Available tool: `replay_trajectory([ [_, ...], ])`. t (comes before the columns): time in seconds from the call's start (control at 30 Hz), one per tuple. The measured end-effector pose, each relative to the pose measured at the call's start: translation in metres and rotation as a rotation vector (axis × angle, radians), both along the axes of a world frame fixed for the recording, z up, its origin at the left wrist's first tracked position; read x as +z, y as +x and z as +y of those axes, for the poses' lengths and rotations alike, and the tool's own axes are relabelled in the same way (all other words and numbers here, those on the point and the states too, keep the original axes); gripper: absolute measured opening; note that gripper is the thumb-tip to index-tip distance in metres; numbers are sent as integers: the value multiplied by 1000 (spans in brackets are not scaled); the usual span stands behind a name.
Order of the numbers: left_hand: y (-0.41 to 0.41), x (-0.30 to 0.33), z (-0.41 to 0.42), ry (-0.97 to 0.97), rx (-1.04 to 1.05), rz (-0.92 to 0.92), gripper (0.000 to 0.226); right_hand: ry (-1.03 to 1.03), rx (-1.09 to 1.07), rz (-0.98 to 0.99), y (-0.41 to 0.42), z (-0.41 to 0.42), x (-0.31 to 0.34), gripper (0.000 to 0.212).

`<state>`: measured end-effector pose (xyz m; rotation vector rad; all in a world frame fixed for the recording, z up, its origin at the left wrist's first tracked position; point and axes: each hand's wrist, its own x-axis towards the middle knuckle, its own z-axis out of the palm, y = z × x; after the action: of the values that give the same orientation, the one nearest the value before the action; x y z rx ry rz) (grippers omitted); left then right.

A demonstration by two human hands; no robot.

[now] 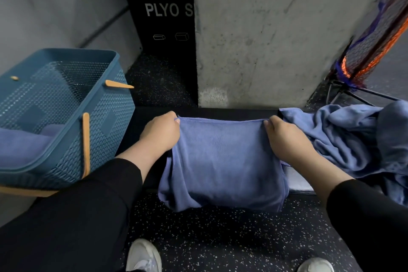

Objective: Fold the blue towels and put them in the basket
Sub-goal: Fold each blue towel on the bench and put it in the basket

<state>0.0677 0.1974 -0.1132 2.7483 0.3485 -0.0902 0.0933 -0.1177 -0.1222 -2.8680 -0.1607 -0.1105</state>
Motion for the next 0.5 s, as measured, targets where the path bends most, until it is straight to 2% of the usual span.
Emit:
replay_trajectory([
  [0.1,16,-4,-2,52,36,2,33,-78,-31,-45,17,0,-9,28],
  [0.27,32,-13,-4,214,9,-39,27,-141,-68,-24,36,7,-17,31],
  [0.43,43,-29,4,128,-141,-135,10,-163,-30,-42,36,1,-26,23],
  [0.5,46,-31,8,58,-193,-131,17,-153,23,-5,38,-1,-25,24],
])
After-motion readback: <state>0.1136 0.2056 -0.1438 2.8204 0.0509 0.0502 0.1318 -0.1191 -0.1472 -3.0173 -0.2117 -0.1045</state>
